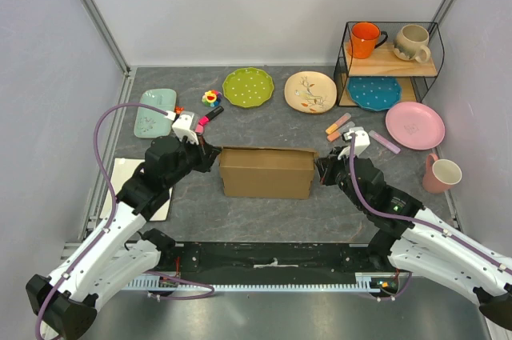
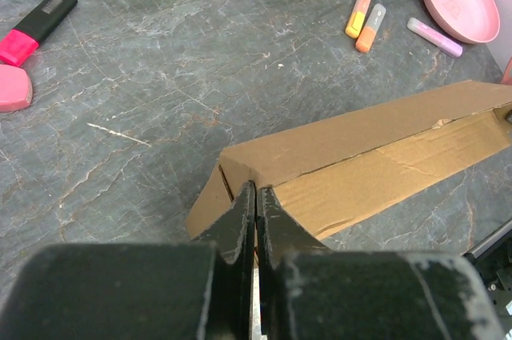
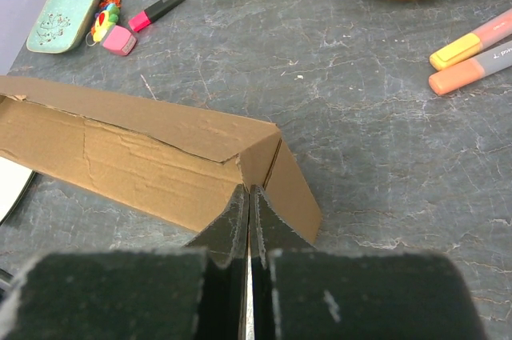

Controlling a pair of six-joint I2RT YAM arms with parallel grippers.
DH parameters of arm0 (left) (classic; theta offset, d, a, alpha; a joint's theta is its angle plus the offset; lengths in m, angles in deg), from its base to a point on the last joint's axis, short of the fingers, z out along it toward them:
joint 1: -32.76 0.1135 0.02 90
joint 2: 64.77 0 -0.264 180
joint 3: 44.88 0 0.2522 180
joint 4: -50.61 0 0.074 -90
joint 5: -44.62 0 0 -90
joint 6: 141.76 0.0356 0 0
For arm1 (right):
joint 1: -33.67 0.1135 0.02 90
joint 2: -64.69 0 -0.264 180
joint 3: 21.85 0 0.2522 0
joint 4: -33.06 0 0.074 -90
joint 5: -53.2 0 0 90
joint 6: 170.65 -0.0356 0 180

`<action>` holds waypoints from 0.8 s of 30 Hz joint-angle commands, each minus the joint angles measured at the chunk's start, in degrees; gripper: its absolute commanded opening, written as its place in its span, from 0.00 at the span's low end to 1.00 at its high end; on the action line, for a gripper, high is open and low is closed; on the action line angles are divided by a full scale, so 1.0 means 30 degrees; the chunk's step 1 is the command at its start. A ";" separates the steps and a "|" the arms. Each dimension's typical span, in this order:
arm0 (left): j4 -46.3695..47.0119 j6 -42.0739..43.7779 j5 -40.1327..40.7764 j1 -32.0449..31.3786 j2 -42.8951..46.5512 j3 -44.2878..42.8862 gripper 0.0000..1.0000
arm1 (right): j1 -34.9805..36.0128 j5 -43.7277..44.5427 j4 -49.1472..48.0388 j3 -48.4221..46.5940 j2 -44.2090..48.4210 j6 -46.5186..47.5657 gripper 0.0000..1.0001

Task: Fold the paper box

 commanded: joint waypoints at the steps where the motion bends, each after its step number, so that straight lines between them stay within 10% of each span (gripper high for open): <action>1: 0.1051 0.0020 -0.0505 -0.0035 0.0263 0.1043 0.02 | 0.0076 -0.0840 0.2175 0.0806 -0.0215 -0.0231 0.00; 9: 0.0732 -0.1036 0.0196 -0.0093 0.1055 0.3358 0.02 | 0.0076 -0.0841 0.2232 0.0690 0.0020 -0.0202 0.04; 24: 0.0260 -0.1505 0.0461 -0.0328 0.1026 0.3389 0.02 | 0.0105 -0.0519 0.2877 -0.1768 0.0343 0.0295 0.42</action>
